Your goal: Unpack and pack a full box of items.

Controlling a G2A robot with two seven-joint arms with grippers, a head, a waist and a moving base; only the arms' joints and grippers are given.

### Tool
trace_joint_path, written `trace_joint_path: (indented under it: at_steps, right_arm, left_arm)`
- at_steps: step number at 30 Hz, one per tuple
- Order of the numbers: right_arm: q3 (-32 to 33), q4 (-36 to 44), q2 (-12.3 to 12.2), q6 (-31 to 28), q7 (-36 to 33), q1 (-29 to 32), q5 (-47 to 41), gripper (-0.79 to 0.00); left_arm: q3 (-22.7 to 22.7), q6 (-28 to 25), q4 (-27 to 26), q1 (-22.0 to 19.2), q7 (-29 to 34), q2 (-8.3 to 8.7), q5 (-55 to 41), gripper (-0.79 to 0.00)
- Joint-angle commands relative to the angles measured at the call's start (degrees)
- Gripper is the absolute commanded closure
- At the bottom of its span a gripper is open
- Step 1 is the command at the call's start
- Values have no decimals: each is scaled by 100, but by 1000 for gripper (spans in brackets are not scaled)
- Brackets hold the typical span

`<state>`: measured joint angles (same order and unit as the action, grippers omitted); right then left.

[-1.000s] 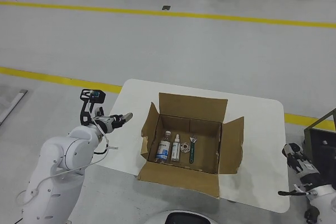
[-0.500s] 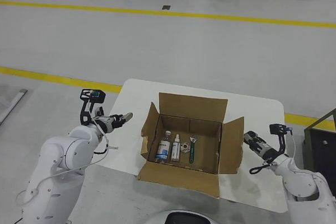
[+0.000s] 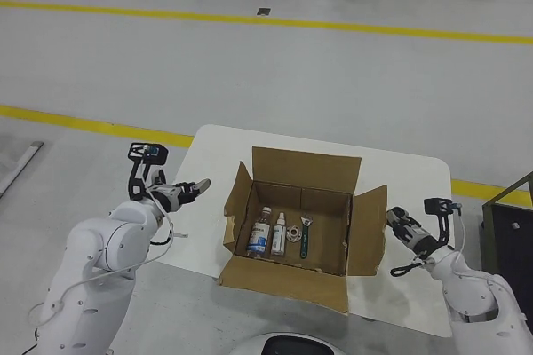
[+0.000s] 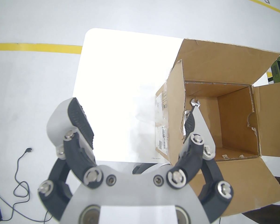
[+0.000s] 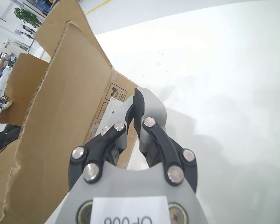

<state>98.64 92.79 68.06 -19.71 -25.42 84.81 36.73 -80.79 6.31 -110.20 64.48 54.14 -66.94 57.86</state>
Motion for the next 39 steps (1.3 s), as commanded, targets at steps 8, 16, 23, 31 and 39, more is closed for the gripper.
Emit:
trace_joint_path:
  at_steps: [8,16,23,31,39]
  right_arm:
    - [-233,158,34,-1202,1527,545,218,0]
    - [-693,160,79,-1348,1882,456,314,0]
    - [-1288,-39,134,-561,1516,-32,793,0]
    - [-1838,20,177,432,765,-485,1516,0]
    - [-1476,220,187,783,1262,-545,984,0]
  left_arm:
    - [442,-555,359,132,-416,10,709,0]
    - [975,-737,984,-130,-679,-63,912,0]
    - [1362,-1106,1432,-605,-555,-153,545,0]
    - [1523,-1645,1449,-810,-383,-194,-49,0]
    - [1725,-2080,1575,-869,-357,-214,-328,0]
